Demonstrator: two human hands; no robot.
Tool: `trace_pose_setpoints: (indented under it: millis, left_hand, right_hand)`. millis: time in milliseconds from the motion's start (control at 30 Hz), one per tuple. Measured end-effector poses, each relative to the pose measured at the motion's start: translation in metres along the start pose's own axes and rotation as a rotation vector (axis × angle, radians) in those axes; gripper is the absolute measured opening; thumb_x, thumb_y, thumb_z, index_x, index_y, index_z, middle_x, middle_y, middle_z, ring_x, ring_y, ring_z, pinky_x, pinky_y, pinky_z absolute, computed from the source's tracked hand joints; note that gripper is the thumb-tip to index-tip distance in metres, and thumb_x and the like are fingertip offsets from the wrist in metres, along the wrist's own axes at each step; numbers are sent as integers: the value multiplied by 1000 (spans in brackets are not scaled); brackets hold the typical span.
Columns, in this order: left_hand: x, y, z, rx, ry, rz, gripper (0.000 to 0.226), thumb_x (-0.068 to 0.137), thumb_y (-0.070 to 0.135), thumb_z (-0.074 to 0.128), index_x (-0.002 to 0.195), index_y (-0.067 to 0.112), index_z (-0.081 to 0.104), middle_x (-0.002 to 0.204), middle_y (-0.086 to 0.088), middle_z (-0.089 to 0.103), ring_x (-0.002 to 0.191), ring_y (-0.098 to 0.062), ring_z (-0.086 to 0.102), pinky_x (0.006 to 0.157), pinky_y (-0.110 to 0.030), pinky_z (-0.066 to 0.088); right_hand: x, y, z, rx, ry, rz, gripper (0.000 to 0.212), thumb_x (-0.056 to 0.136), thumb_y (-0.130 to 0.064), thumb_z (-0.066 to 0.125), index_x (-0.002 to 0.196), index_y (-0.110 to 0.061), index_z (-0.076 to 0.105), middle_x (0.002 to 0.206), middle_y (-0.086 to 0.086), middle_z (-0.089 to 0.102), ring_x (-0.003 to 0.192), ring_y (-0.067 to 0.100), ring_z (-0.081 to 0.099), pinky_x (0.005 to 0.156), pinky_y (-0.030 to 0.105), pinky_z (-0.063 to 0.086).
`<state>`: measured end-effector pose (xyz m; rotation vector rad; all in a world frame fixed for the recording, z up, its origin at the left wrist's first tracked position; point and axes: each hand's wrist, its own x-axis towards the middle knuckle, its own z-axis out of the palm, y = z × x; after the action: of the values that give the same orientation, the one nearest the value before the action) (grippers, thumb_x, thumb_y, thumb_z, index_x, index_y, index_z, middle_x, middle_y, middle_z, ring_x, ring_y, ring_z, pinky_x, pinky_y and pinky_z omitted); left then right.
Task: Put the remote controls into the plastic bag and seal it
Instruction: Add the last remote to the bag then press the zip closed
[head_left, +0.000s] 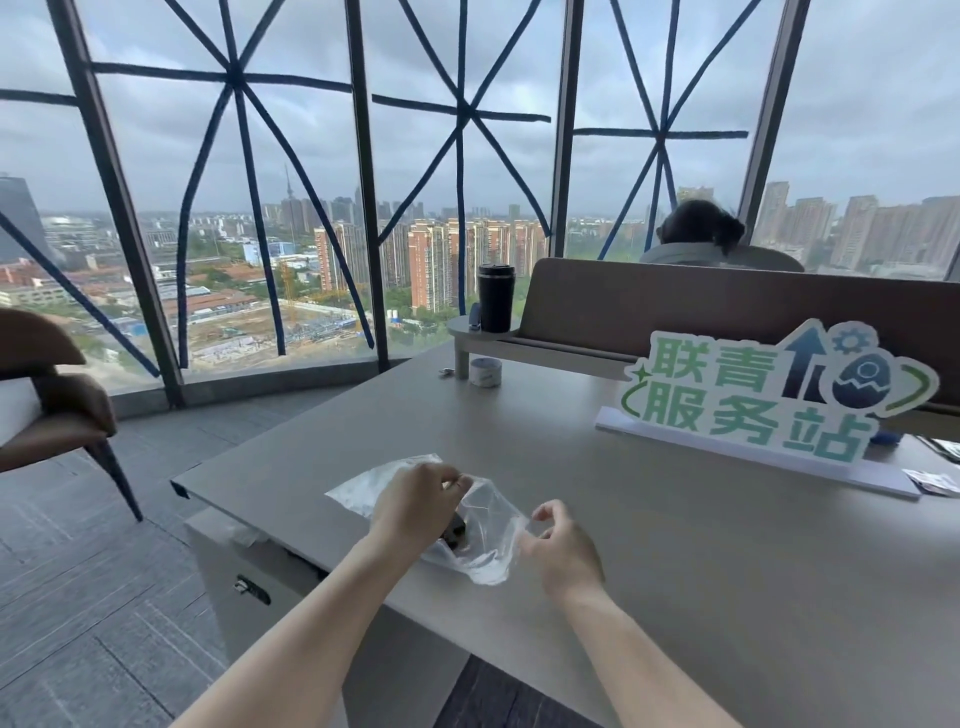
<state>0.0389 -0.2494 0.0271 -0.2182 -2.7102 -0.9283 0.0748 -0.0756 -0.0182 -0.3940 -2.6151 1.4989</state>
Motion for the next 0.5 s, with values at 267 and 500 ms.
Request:
trace_pose_setpoints:
  millis: [267, 500]
  left_hand:
    - [-15, -10, -8, 172, -309, 36, 49, 74, 23, 59, 122, 34, 60, 118, 3, 66, 109, -18, 59, 80, -25, 47]
    - [-8, 0, -41, 109, -179, -140, 50, 72, 13, 61, 121, 25, 61, 110, -7, 67, 88, -23, 68, 76, -33, 58]
  right_hand:
    - [28, -2, 12, -59, 88, -101, 22, 85, -15, 52, 78, -13, 72, 79, 10, 76, 77, 32, 69, 71, 37, 56]
    - [23, -36, -50, 396, 80, 17, 20, 83, 2, 54, 85, -11, 68, 59, 11, 67, 29, 12, 45, 32, 19, 34]
